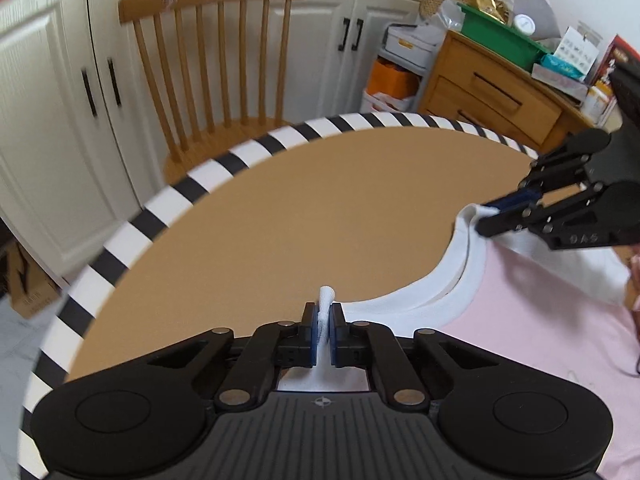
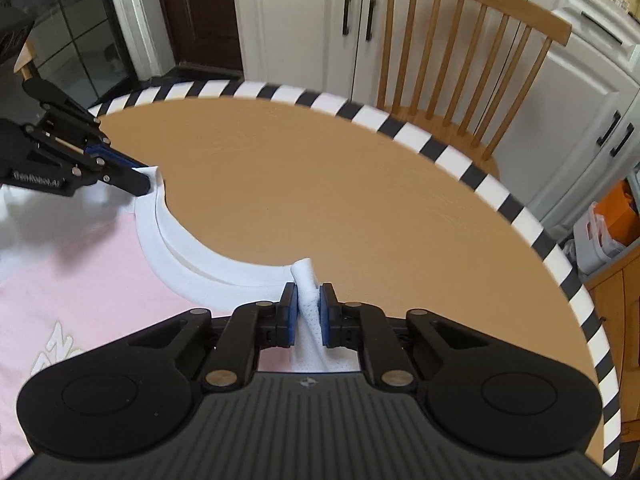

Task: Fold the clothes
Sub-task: 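Grasp the white collar with the right gripper while the left gripper grasps the collar, then pull the collar with both grippers to straighten the shirt, then open both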

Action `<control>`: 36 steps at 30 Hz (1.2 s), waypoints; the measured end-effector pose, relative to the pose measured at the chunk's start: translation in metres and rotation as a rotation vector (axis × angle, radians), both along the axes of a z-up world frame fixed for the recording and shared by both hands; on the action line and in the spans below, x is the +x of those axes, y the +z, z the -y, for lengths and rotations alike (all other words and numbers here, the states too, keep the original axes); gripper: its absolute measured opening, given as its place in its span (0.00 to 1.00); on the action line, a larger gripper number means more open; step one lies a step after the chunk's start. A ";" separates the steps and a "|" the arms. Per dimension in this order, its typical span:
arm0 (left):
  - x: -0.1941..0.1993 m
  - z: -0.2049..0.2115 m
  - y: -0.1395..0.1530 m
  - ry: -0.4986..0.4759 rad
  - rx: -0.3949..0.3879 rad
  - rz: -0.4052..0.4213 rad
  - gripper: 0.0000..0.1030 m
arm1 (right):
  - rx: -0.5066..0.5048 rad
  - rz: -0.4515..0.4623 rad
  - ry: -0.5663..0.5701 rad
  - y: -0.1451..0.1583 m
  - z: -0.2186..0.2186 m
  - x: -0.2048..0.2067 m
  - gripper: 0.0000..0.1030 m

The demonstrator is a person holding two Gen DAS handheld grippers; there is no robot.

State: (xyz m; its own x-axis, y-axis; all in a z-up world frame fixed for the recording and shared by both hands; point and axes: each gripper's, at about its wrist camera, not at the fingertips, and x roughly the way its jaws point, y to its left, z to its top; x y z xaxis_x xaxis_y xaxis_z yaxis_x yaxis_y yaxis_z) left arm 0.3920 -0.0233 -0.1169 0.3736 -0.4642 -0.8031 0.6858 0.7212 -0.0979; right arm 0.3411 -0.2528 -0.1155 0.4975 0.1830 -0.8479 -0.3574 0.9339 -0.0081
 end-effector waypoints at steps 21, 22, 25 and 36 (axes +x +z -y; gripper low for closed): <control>-0.018 0.024 0.021 0.265 0.269 0.512 0.76 | -0.190 0.238 -0.267 0.011 -0.007 0.009 0.44; -0.025 0.011 0.031 0.306 0.223 0.522 0.77 | -0.128 0.258 -0.299 0.021 0.006 -0.006 0.43; -0.053 -0.031 0.064 0.401 0.034 0.397 0.79 | 0.035 0.288 -0.370 0.048 0.042 -0.064 0.44; -0.293 -0.084 0.106 0.309 0.096 0.246 0.81 | 0.049 0.204 -0.184 0.066 0.058 -0.316 0.49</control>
State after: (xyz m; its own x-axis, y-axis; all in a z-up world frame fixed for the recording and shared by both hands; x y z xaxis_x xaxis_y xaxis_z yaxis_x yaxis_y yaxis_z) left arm 0.0995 0.0608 -0.0113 0.6700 -0.2274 -0.7066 0.4303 0.8946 0.1201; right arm 0.0254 -0.3108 -0.0492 0.6857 0.1121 -0.7192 -0.1775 0.9840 -0.0159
